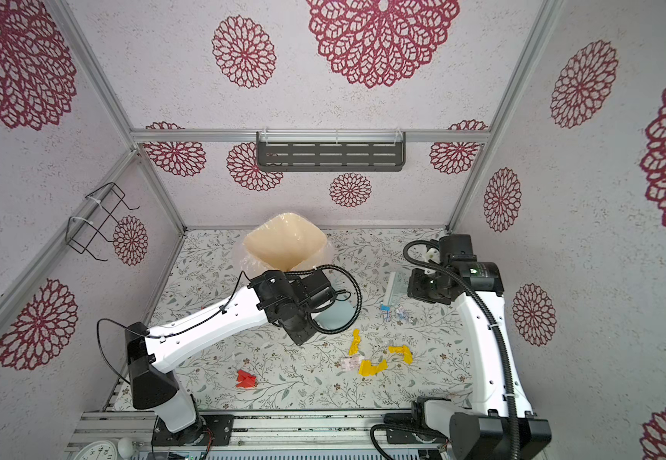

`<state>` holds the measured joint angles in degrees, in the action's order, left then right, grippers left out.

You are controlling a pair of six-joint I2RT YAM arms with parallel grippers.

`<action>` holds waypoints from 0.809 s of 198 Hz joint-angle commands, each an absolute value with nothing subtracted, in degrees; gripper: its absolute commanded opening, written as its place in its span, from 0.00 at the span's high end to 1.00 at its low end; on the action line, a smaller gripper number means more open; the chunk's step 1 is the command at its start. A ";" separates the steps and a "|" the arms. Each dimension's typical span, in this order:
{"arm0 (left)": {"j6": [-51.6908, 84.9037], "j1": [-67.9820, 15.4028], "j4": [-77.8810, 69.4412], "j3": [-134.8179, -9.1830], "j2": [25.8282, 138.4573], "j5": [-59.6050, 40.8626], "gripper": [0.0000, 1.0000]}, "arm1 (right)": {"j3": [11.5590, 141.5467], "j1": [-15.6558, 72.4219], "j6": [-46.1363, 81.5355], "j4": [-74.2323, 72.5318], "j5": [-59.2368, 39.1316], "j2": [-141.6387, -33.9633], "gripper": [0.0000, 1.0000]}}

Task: Sweep away the paper scraps from the table
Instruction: 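Lower the dustpan near the yellow scraps while the right gripper lowers the brush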

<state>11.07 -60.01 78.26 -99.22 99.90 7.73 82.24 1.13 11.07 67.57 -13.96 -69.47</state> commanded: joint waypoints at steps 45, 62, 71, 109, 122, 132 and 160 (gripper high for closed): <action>8.97 -62.67 73.50 -93.05 99.92 4.66 1.00 | 79.48 7.30 11.05 68.04 -10.44 -70.42 1.00; 9.05 -62.67 72.29 -90.71 99.34 4.03 1.00 | 78.28 8.61 11.31 67.76 -10.59 -70.82 1.00; 9.34 -62.68 71.83 -89.49 99.08 3.72 1.00 | 77.70 9.29 11.52 67.68 -10.49 -70.96 1.00; 10.58 -63.02 71.20 -85.25 98.35 3.05 1.00 | 76.21 12.91 11.96 68.49 -9.13 -71.66 1.00; 11.39 -63.15 71.54 -84.08 97.72 2.81 1.00 | 75.94 13.93 11.94 69.27 -8.58 -71.91 1.00; 11.88 -63.26 71.74 -83.14 97.11 2.55 1.00 | 75.71 14.71 11.93 69.96 -8.01 -72.02 1.00; 13.55 -63.61 73.27 -81.29 96.22 2.39 1.00 | 74.86 16.20 12.01 71.17 -6.88 -72.12 1.00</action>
<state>11.75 -62.65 72.77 -82.21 98.85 3.25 75.26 15.07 11.62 68.60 -9.13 -72.31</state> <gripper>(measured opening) 0.227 0.088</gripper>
